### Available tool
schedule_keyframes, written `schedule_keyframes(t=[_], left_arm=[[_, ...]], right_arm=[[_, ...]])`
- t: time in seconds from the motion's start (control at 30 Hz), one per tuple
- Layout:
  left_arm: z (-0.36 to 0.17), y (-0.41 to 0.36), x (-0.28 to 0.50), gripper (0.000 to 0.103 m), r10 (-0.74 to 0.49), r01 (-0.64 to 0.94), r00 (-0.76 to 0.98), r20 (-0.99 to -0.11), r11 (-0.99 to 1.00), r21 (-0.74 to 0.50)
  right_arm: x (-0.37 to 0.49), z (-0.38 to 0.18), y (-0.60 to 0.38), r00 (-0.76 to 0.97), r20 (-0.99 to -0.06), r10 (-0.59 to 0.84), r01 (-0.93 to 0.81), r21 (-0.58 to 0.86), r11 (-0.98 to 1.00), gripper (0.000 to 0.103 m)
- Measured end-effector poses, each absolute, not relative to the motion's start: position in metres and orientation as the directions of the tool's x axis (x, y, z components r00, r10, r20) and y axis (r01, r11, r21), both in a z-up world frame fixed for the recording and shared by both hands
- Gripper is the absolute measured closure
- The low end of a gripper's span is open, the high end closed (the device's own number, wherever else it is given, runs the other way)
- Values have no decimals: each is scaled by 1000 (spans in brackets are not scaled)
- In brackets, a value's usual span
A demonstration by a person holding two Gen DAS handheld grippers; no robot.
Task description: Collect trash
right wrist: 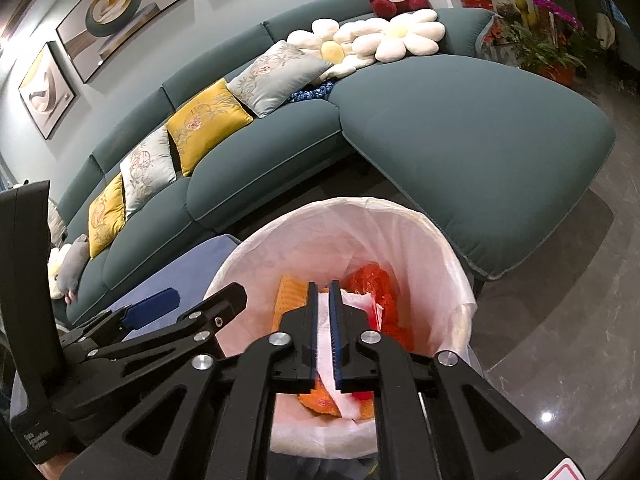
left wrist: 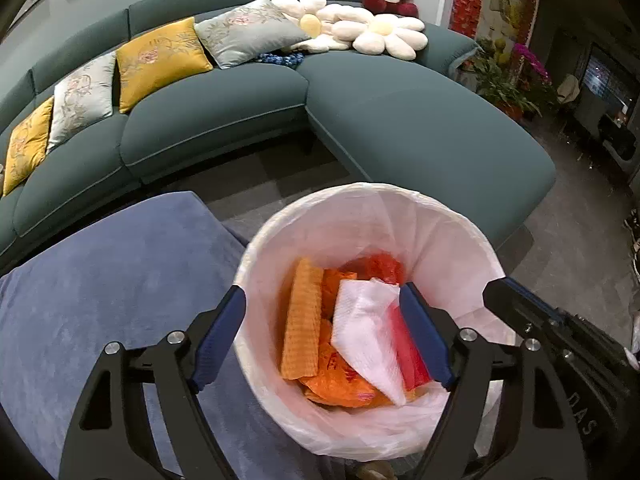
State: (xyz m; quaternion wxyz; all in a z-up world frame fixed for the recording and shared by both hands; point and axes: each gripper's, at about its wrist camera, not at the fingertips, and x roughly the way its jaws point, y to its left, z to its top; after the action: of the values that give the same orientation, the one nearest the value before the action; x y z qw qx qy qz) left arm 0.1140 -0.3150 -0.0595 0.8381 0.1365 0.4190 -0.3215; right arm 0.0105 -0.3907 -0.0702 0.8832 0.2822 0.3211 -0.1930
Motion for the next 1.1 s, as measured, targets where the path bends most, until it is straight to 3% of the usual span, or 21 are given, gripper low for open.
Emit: schedule_keyframes(t=[0.1,0.7,0.8,1.0,1.1], left_arm=[[-61,-309,115,26,-412,648,450,-792,762,-27],[-55,-284,104,26,-389,632,470,-792,775,-5],[-55,-278,101,25,-380,623,471,-796,783,-5],[-55,-263,94,25,-372,609,475,-797,793,-7],[-55,-253,89,24,-361,594,481,-799,804,-6]], right_arm=[[11,-68,-389,722,-671,-169,525,373,765,78],[-1,-58,-376,693,-693,-197,536,313,784,76],[-4,-55,-372,685,-698,-207,532,286,797,62],[-8,-52,-360,656,-722,-221,524,225,822,56],[-11,-52,-353,640,-734,-228,516,190,835,46]])
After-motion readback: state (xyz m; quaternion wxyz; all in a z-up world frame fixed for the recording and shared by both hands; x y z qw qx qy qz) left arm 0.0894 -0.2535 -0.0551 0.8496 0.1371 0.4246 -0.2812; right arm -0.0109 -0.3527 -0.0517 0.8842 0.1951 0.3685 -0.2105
